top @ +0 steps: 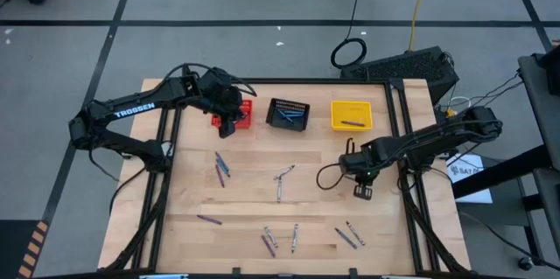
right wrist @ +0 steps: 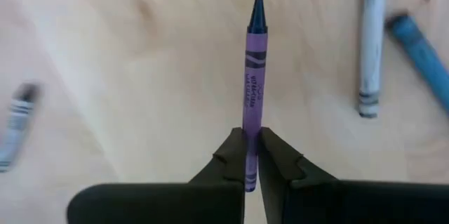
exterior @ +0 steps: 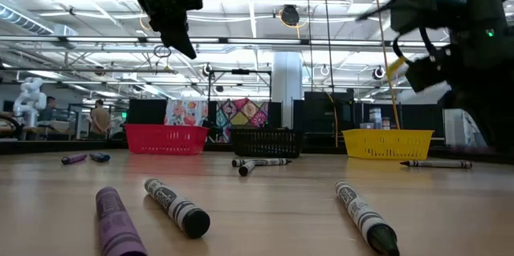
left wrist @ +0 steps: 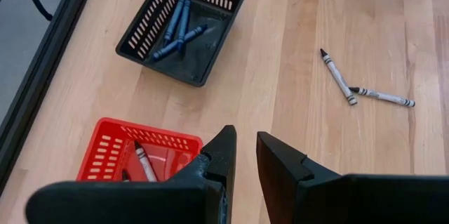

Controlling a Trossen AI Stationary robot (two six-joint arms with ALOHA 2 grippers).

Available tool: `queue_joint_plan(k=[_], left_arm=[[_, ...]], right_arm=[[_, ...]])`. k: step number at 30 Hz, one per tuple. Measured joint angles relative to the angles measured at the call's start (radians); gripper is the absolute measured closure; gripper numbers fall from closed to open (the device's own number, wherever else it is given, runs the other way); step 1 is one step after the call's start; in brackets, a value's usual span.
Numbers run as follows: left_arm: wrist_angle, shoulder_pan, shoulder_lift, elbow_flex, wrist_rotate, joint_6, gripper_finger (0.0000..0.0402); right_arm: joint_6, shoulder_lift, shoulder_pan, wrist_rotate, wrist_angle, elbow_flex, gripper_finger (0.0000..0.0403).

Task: Sort crayons
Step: Put the violet crayon into the yellow bin

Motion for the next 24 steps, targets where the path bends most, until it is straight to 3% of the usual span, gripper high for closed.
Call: queue_joint_plan(k=[12, 24], left_arm=[[-0.027, 0.000, 0.000, 0.000, 0.000, 0.001, 0.0340], [-0.072, -0.003, 0.000, 0.000, 0.000, 0.004, 0.0340]], right_arm=[[-0.125, -0.006, -0.100, 0.210, -0.083, 0.170, 0.0402], [-0.441, -0.006, -0.402, 0.320, -0.101, 0.230, 0.0403]])
